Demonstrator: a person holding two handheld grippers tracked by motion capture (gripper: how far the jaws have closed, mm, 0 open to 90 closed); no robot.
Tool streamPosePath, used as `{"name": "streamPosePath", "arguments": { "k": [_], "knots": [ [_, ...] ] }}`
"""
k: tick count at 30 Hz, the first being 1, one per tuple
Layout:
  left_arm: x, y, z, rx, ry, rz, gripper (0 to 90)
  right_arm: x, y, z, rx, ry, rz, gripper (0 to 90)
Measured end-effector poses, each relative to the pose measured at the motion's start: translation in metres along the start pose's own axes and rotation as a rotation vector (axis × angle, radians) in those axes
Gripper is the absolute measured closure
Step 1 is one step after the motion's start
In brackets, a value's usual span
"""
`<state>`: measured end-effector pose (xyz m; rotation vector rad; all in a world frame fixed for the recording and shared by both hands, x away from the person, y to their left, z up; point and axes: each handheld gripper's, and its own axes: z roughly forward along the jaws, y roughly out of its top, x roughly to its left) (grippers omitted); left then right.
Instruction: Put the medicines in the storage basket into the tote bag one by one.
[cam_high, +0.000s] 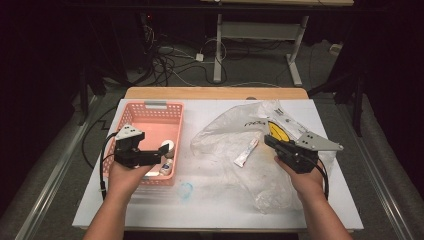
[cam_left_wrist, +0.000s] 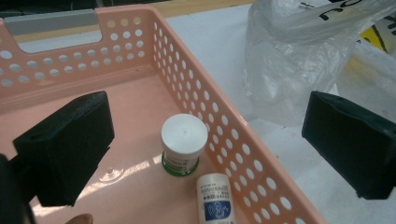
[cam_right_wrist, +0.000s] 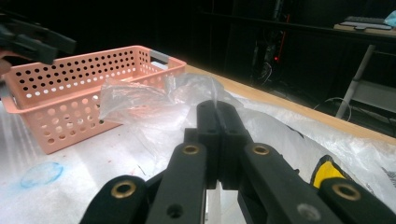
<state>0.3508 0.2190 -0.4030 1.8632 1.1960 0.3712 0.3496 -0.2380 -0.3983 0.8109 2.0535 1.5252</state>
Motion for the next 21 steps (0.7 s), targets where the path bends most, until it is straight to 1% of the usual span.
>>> {"name": "streamPosePath", "arguments": {
  "k": [2, 5, 7, 8, 10, 12, 14, 16, 18, 20, 21],
  "knots": [
    [0.004, 0.005, 0.006, 0.019, -0.001, -0.011, 3.2, 0.0, 0.0, 0.0, 0.0, 0.001, 0.001, 90.0],
    [0.01, 0.01, 0.018, 0.067, 0.015, -0.006, 7.2, -0.001, 0.0, -0.001, 0.0, 0.001, 0.004, 90.0],
    [0.016, 0.012, 0.025, 0.105, 0.017, -0.012, 12.2, -0.001, 0.0, -0.001, 0.0, -0.002, 0.01, 90.0],
    [0.019, 0.013, 0.029, 0.126, 0.025, -0.015, 14.1, -0.002, 0.0, -0.001, 0.0, -0.004, 0.011, 90.0],
    [0.025, 0.013, 0.036, 0.169, 0.027, -0.022, 15.7, -0.002, -0.001, -0.001, 0.0, -0.004, 0.009, 90.0],
    [0.029, 0.013, 0.042, 0.2, 0.021, -0.035, 16.6, -0.002, -0.001, 0.0, 0.001, -0.002, 0.01, 90.0],
    [0.032, 0.014, 0.046, 0.217, 0.007, -0.047, 18.6, -0.002, -0.001, 0.0, -0.001, 0.0, 0.009, 90.0],
    [0.032, 0.015, 0.05, 0.232, 0.003, -0.047, 20.8, -0.002, -0.001, 0.0, -0.001, 0.0, 0.012, 90.0],
    [0.033, 0.014, 0.054, 0.254, -0.009, -0.049, 21.1, -0.002, -0.001, 0.0, -0.001, 0.002, 0.011, 90.0],
    [0.032, 0.014, 0.058, 0.277, -0.016, -0.041, 24.0, -0.002, -0.001, 0.0, -0.001, 0.003, 0.005, 90.0],
    [0.032, 0.013, 0.06, 0.29, -0.02, -0.035, 24.1, -0.002, -0.001, 0.0, -0.001, 0.002, 0.006, 90.0]
  ]
}}
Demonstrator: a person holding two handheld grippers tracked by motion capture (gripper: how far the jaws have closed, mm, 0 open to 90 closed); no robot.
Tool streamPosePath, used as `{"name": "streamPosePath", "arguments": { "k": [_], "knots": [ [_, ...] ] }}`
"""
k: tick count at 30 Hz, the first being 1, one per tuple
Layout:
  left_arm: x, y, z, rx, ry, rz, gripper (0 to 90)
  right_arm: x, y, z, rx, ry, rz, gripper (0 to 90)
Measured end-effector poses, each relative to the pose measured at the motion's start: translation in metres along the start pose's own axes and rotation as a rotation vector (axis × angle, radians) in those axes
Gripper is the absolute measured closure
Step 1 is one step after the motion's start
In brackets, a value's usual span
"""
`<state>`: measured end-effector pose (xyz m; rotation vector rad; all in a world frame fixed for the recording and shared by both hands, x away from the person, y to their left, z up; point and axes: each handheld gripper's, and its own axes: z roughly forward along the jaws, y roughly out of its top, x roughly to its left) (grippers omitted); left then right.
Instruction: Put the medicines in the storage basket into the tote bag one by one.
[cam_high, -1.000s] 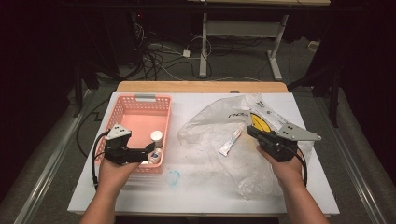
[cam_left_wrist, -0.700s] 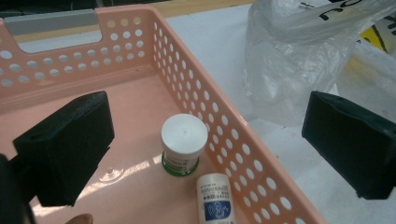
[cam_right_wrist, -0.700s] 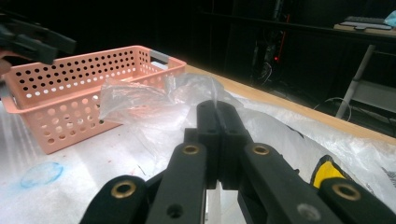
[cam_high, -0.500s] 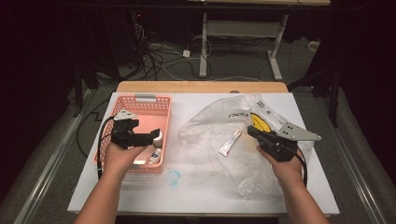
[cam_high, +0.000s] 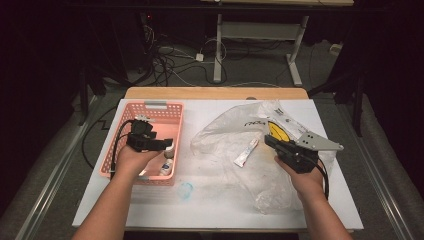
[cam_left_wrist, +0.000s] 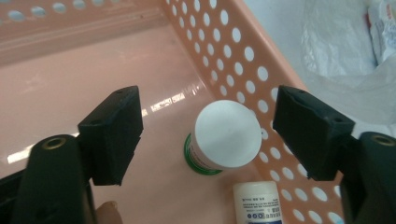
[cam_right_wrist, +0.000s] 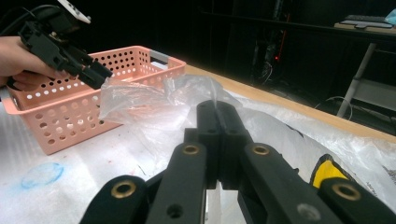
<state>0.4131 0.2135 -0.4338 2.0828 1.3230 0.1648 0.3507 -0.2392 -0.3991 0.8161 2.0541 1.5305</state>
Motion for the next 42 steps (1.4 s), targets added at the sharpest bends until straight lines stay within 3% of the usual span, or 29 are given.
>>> {"name": "streamPosePath", "arguments": {
  "k": [6, 12, 19, 31, 33, 42],
  "knots": [
    [-0.003, 0.001, 0.01, 0.071, -0.005, 0.036, 29.7, 0.0, 0.001, -0.001, -0.003, -0.001, 0.009, 90.0],
    [-0.004, 0.001, 0.018, 0.126, 0.019, 0.061, 33.4, 0.001, 0.0, 0.0, 0.003, -0.001, 0.003, 90.0],
    [-0.008, 0.0, 0.022, 0.14, 0.044, 0.097, 39.2, 0.001, 0.0, 0.0, 0.0, 0.003, 0.0, 90.0],
    [-0.01, -0.001, 0.027, 0.175, 0.07, 0.115, 43.3, 0.002, 0.001, 0.0, 0.002, 0.002, -0.002, 90.0],
    [-0.011, -0.002, 0.028, 0.174, 0.072, 0.124, 47.9, 0.002, 0.001, 0.001, 0.002, 0.002, -0.004, 90.0],
    [-0.012, -0.002, 0.027, 0.17, 0.08, 0.124, 48.5, 0.002, 0.0, 0.0, 0.005, 0.001, 0.0, 90.0]
  ]
}}
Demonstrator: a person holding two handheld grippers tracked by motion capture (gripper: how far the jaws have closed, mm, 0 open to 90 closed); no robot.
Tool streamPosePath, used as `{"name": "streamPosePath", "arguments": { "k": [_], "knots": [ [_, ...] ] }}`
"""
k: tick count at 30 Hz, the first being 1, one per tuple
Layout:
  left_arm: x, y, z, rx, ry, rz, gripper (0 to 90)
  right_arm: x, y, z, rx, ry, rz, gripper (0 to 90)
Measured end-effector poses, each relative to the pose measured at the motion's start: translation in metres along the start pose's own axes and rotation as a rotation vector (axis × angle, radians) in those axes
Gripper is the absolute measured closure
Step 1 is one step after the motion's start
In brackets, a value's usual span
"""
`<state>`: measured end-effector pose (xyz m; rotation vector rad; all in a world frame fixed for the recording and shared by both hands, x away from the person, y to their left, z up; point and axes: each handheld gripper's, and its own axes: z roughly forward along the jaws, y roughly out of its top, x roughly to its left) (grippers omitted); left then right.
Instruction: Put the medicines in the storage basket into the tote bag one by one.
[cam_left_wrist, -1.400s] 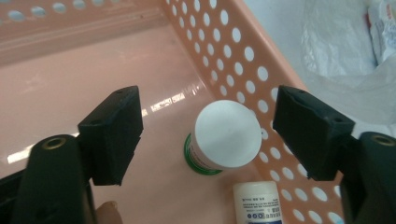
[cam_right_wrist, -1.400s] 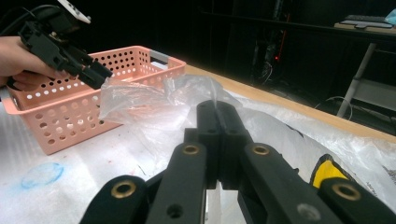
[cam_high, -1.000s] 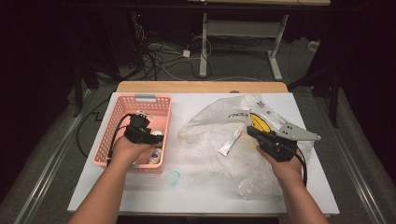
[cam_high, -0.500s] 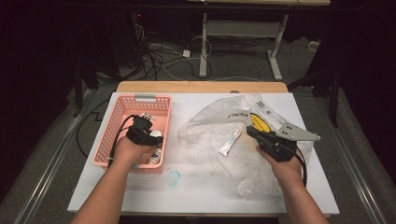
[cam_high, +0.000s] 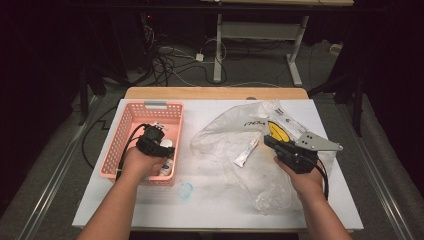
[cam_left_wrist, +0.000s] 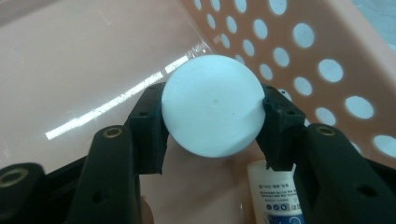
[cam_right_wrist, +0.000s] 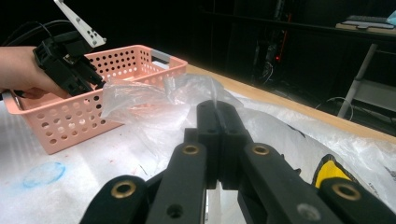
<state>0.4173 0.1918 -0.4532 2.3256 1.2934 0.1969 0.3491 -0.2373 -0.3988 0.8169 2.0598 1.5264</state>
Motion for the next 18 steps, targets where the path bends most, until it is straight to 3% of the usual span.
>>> {"name": "streamPosePath", "arguments": {
  "k": [9, 18],
  "knots": [
    [0.0, -0.001, -0.005, -0.029, 0.02, -0.006, 48.8, -0.001, 0.001, -0.001, -0.007, 0.004, -0.008, 90.0],
    [0.001, -0.002, -0.014, -0.095, -0.01, -0.022, 48.7, 0.0, 0.001, -0.001, -0.007, 0.006, -0.007, 90.0]
  ]
}}
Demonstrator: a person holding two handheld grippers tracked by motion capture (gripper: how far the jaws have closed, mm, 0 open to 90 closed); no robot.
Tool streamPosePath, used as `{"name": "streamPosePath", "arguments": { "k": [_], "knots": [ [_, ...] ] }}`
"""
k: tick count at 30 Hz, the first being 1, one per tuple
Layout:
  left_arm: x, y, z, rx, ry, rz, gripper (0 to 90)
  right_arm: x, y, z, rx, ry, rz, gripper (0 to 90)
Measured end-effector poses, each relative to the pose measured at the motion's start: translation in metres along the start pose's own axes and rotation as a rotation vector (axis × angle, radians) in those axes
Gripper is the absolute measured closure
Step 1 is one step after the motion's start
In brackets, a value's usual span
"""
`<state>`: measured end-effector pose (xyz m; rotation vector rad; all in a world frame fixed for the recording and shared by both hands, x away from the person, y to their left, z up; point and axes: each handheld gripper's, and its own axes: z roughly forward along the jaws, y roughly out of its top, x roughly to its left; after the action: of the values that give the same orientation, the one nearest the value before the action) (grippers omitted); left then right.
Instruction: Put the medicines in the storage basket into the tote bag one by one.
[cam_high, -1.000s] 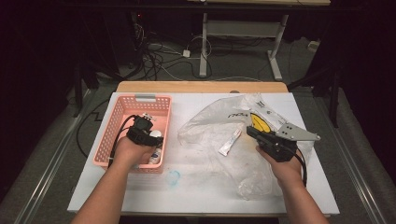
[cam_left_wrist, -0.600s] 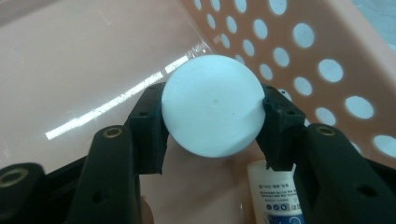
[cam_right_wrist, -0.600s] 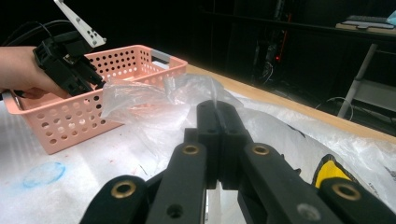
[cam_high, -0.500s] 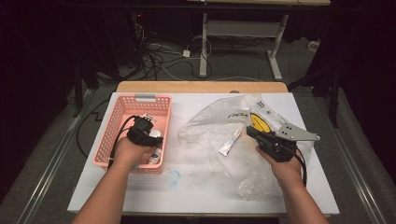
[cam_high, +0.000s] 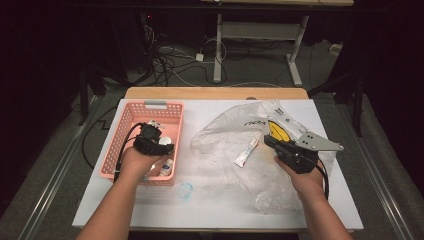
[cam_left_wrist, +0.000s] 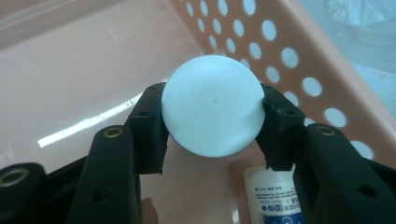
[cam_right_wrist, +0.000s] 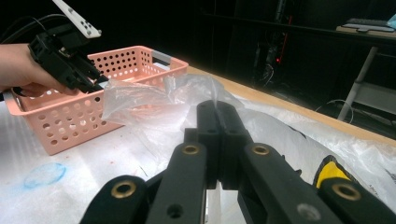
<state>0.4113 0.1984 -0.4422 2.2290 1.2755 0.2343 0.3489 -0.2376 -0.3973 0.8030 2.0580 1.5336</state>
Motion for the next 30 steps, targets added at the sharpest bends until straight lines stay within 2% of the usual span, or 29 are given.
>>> {"name": "streamPosePath", "arguments": {
  "k": [6, 12, 17, 24, 30],
  "knots": [
    [0.003, 0.0, -0.018, -0.127, 0.007, -0.023, 48.8, 0.0, 0.001, 0.0, -0.003, 0.0, -0.002, 90.0],
    [0.003, -0.005, -0.031, -0.179, 0.016, -0.033, 48.8, -0.002, 0.0, -0.001, -0.005, -0.003, 0.005, 90.0],
    [-0.003, -0.009, -0.044, -0.264, -0.006, -0.033, 48.8, -0.004, -0.001, -0.002, -0.004, -0.006, 0.009, 90.0],
    [-0.016, -0.02, -0.054, -0.33, -0.015, -0.03, 48.8, -0.004, -0.001, -0.002, -0.006, -0.005, 0.012, 90.0],
    [-0.029, -0.031, -0.054, -0.362, 0.0, 0.01, 48.8, -0.003, 0.0, -0.003, -0.004, -0.004, 0.008, 90.0]
  ]
}}
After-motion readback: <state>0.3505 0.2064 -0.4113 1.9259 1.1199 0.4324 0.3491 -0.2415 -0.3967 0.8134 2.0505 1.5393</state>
